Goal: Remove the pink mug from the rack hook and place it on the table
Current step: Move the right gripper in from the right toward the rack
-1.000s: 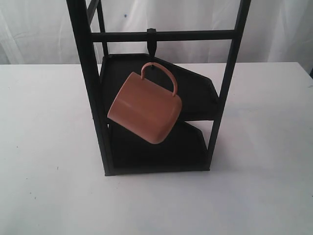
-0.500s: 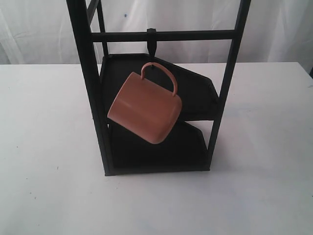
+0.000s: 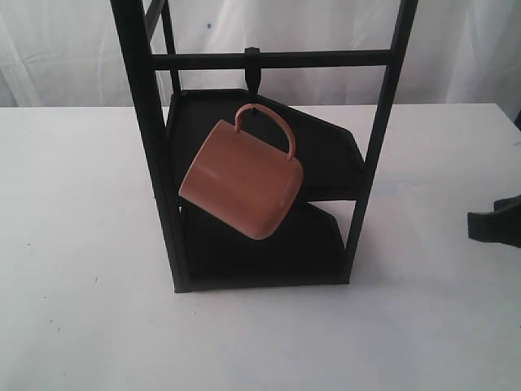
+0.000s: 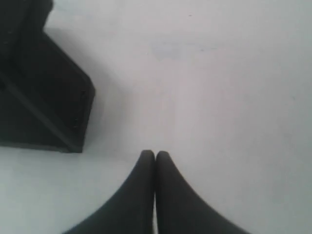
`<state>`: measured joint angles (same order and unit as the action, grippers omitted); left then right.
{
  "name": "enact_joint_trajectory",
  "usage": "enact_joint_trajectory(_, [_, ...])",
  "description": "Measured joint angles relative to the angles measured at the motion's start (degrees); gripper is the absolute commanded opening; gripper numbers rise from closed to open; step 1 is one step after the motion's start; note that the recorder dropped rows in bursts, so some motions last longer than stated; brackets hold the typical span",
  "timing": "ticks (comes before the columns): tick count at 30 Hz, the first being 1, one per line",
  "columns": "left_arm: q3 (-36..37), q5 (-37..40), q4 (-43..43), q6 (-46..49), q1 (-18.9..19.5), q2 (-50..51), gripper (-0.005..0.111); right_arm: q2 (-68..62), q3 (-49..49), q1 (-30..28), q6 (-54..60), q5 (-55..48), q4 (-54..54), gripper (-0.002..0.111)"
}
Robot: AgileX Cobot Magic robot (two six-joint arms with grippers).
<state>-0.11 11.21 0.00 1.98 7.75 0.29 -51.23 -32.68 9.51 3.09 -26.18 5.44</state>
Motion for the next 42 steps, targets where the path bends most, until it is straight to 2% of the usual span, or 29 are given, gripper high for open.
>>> enact_joint_trajectory(4, [0.0,0.0,0.0,0.0,0.0,0.0,0.0,-0.09,-2.03,2.4,16.51,-5.61,12.4,0.0])
enact_joint_trajectory(11, [0.0,0.0,0.0,0.0,0.0,0.0,0.0,-0.35,-2.17,6.06,56.29,-22.18,42.91,0.0])
enact_joint_trajectory(14, [0.0,0.0,0.0,0.0,0.0,0.0,0.0,-0.35,-2.17,6.38,63.15,-24.5,47.84,0.0])
enact_joint_trajectory(21, [0.0,0.0,0.0,0.0,0.0,0.0,0.0,-0.35,-2.17,6.45,65.66,-15.19,48.08,0.0])
enact_joint_trajectory(25, [0.0,0.0,0.0,0.0,0.0,0.0,0.0,-0.35,-2.27,6.45,63.38,-10.67,48.18,0.0])
enact_joint_trajectory(28, [0.0,0.0,0.0,0.0,0.0,0.0,0.0,-0.25,-3.19,6.45,61.26,-15.16,48.66,0.0])
enact_joint_trajectory(35, [0.0,0.0,0.0,0.0,0.0,0.0,0.0,-0.25,-6.94,6.45,54.98,-34.99,48.85,0.0])
enact_joint_trajectory(38, [0.0,0.0,0.0,0.0,0.0,0.0,0.0,-0.25,-8.37,6.45,53.72,-36.73,48.85,0.0])
enact_joint_trajectory(42, [0.0,0.0,0.0,0.0,0.0,0.0,0.0,-0.25,-8.87,6.45,53.46,-33.02,47.96,0.0])
